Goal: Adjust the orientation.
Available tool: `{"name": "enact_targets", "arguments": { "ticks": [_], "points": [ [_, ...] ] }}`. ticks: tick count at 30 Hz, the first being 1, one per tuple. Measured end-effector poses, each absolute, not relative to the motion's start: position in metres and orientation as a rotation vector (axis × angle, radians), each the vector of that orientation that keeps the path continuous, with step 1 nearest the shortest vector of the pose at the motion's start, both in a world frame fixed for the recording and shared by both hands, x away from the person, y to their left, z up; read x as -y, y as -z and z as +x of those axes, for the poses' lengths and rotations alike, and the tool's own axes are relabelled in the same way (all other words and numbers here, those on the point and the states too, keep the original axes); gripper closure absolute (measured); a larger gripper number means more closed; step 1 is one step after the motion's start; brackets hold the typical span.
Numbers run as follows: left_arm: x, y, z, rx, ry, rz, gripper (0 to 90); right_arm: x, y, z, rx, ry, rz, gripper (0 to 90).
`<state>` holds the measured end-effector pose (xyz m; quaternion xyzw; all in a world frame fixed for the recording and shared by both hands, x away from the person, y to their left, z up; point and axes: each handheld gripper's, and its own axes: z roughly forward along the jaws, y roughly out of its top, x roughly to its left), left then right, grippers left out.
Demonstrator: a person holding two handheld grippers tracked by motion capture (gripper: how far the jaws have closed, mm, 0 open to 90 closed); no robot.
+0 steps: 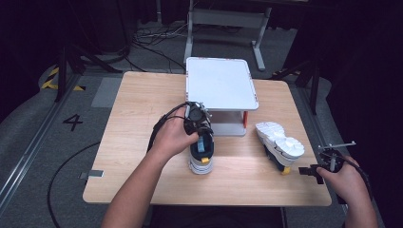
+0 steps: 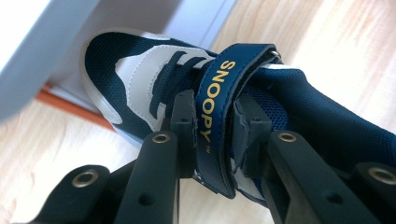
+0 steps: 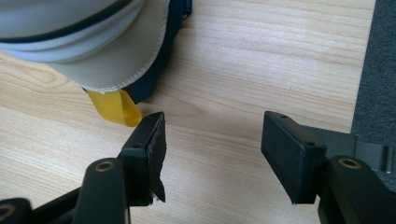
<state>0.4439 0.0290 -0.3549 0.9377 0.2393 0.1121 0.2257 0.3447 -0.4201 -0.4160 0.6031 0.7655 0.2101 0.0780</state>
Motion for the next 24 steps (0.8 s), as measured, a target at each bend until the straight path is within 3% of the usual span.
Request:
{"name": "enact_targets", "arguments": {
  "ticks": [12, 18, 24],
  "points": [
    [-0.019, 0.374, 0.460, -0.679, -0.436, 2.592, 73.1, 0.416, 0.417, 0.344, -2.307, -0.619, 1.803, 41.0],
    [-0.024, 0.365, 0.452, -0.702, -0.419, 2.472, 52.2, 0.416, 0.416, 0.345, -2.309, -0.622, 1.793, 40.6],
    [-0.031, 0.343, 0.426, -0.787, -0.300, 2.465, 50.8, 0.416, 0.415, 0.346, -2.310, -0.625, 1.794, 40.0]
  ]
}}
